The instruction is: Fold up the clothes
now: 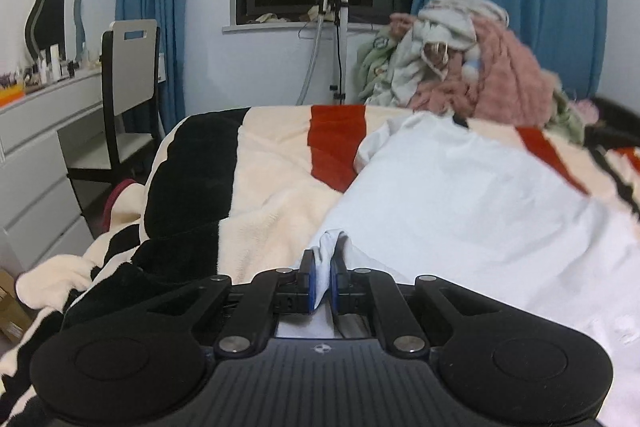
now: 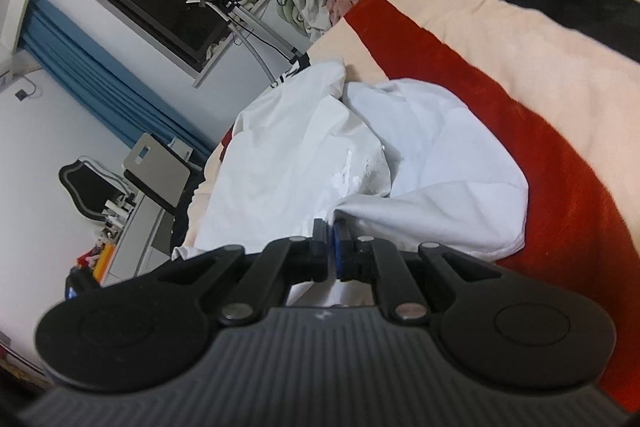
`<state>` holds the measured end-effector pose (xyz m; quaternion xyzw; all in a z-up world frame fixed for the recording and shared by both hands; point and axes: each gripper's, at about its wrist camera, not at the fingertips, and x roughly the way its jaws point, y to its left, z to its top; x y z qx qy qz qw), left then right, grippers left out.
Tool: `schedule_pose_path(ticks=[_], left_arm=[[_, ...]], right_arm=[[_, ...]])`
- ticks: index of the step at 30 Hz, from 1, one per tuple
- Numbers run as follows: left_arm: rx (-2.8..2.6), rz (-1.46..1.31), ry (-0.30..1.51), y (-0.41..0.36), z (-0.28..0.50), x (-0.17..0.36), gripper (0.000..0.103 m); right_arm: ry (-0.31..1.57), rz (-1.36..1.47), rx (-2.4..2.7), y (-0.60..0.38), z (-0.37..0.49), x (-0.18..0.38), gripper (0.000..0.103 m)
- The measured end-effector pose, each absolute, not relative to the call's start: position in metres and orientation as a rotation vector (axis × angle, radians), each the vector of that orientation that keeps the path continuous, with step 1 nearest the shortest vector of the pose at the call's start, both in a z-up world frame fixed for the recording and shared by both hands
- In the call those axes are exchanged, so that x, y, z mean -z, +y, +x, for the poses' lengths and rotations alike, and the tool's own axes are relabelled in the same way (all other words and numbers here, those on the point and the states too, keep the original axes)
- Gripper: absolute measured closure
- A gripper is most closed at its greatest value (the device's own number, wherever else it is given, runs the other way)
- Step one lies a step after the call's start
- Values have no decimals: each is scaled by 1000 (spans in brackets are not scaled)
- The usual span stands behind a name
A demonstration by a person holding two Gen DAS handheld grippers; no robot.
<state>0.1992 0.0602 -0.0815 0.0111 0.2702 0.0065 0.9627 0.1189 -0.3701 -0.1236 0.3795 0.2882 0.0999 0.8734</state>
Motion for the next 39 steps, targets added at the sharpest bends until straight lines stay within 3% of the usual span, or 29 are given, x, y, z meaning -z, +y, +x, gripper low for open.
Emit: schedule_pose_path(ticks=[3, 4, 5, 7, 8, 10, 13, 17, 19, 23, 26, 31, 35, 39], left_arm=[[-11, 25, 560, 61, 204, 85, 95], [-5, 12, 561, 63, 205, 85, 94], [1, -7, 565, 66, 205, 84, 94], [9, -40, 575, 70, 204, 83, 88], [19, -57, 581, 72, 203, 81, 84], [40, -80, 590, 75, 199, 78, 66], [66, -76, 590, 76, 188, 72, 47], [89, -64, 580, 73, 164, 63, 40], [87, -71, 573, 72, 151, 56, 36], [82, -97, 540, 69, 124, 42, 33], [60, -97, 513, 63, 102, 33, 33], [154, -73, 520, 44, 69, 32, 34], [260, 18, 560, 18, 53, 36, 43], [323, 103, 577, -3, 39, 42, 45]], right_arm=[[589, 777, -207, -368, 116, 122, 88], [584, 772, -207, -367, 115, 121, 70], [580, 767, -206, -366, 114, 120, 42], [567, 752, -210, -364, 112, 118, 28], [558, 742, -214, -362, 111, 116, 28], [541, 722, -222, -357, 109, 113, 28], [522, 694, -233, -352, 107, 109, 28], [525, 688, -240, -350, 106, 108, 30], [531, 686, -259, -348, 107, 108, 41], [541, 651, -284, -343, 106, 106, 64], [552, 651, -274, -344, 106, 107, 72], [581, 683, -280, -345, 112, 114, 75], [612, 718, -303, -344, 122, 122, 75], [637, 766, -299, -345, 143, 131, 74]])
